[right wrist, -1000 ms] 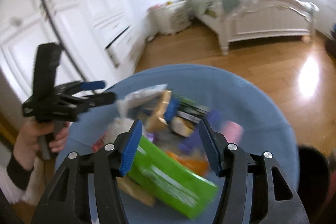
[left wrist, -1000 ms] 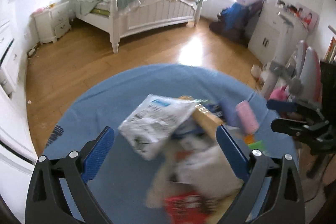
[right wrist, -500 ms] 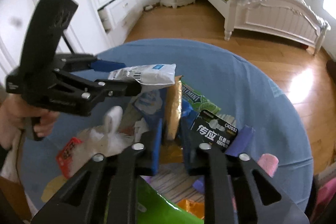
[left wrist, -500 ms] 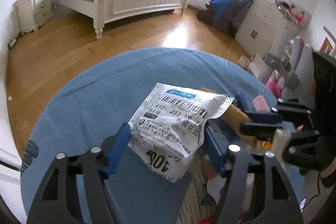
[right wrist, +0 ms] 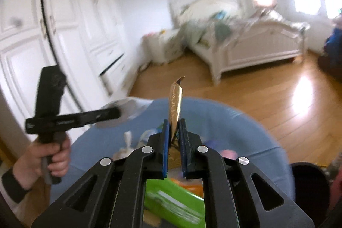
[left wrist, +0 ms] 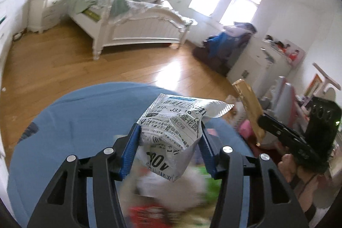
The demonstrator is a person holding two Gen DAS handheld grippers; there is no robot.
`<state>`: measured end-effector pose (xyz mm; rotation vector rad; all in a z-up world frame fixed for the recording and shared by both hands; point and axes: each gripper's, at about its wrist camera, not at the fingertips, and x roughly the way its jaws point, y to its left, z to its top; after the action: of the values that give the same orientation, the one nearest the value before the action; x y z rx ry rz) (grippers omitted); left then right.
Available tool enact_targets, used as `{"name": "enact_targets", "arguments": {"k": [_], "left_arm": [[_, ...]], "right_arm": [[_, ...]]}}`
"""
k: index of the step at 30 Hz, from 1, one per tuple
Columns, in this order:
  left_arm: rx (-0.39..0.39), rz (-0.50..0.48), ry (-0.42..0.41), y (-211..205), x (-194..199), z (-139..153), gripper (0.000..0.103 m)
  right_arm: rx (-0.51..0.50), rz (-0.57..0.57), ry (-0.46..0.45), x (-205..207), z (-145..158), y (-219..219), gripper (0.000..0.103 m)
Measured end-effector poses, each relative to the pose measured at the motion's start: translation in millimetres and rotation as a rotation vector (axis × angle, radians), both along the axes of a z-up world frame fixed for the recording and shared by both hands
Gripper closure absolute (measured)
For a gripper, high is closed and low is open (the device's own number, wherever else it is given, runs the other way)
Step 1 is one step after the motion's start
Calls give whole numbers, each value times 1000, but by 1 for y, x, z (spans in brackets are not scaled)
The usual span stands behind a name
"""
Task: Collect trash
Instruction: 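Grasp white printed packet with left tool while right tool grasps gold wrapper, drop both in bin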
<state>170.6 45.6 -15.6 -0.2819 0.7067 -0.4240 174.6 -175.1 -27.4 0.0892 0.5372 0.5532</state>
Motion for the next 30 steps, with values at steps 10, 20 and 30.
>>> {"name": "enact_targets", "arguments": {"k": [10, 20, 30], "left_arm": [[-22, -183, -3, -145, -3, 14, 50], [-30, -312, 110, -270, 27, -33, 50], [-12, -348, 172, -308, 48, -58, 50]], "right_arm": [[-177, -345, -111, -46, -10, -128, 93], [-211, -466, -25, -49, -69, -212, 93], [-226, -491, 29, -38, -104, -239, 93]]}}
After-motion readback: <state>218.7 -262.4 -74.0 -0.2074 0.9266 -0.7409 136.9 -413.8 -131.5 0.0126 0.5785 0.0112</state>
